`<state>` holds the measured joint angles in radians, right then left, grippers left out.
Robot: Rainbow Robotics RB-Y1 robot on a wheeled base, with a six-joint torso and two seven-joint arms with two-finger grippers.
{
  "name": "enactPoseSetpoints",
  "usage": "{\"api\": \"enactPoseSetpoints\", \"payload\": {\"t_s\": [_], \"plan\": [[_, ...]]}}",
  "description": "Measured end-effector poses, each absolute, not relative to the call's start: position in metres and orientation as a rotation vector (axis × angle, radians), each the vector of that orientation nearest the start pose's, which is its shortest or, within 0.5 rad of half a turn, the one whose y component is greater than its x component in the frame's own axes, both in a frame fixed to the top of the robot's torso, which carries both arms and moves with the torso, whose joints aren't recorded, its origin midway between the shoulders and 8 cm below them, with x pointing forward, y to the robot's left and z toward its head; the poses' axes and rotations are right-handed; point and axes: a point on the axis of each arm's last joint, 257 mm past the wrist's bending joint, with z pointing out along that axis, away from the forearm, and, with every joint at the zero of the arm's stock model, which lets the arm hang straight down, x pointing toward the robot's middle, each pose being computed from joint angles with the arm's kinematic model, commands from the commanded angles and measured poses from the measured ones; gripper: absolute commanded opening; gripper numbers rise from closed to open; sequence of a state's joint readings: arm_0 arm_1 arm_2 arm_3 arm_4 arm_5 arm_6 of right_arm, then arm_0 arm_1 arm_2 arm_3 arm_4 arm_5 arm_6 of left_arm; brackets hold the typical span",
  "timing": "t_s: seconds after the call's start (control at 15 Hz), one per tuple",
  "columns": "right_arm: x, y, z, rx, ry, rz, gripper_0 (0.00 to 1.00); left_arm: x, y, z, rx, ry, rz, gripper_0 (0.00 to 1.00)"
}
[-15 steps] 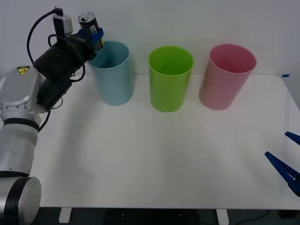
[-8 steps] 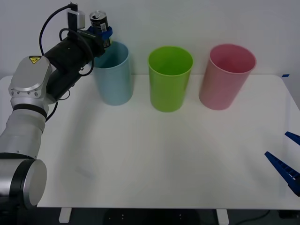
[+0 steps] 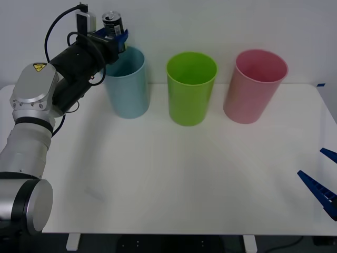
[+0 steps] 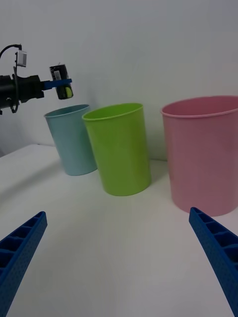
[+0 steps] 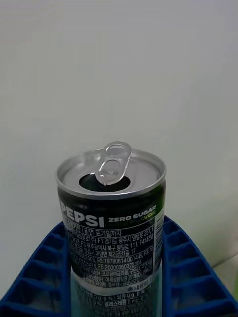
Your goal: Grasp the object on the table and drop it into the matching bin: aluminum can to the light blue bin, PET bottle to the pink bin.
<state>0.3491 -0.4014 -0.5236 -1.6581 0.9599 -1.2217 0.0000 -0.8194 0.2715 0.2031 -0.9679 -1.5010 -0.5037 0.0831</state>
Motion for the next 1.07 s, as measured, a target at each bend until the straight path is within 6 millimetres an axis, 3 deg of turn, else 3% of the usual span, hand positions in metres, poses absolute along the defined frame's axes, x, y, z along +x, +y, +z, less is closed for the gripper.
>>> {"api": "enactPoseSetpoints", "payload": {"t_s": [0.67,1.07], "plan": [[0.342,-0.330,-0.169,-0.465,1.441,0.567,1.00,0.699,0.165,-0.013,0.383,1.354,-0.359,1.00],[0.342,-0.330,-0.169,-0.465,1.441,0.567,1.00,0.673,0.194,-0.022,0.380,1.325,-0.421,1.00]]}}
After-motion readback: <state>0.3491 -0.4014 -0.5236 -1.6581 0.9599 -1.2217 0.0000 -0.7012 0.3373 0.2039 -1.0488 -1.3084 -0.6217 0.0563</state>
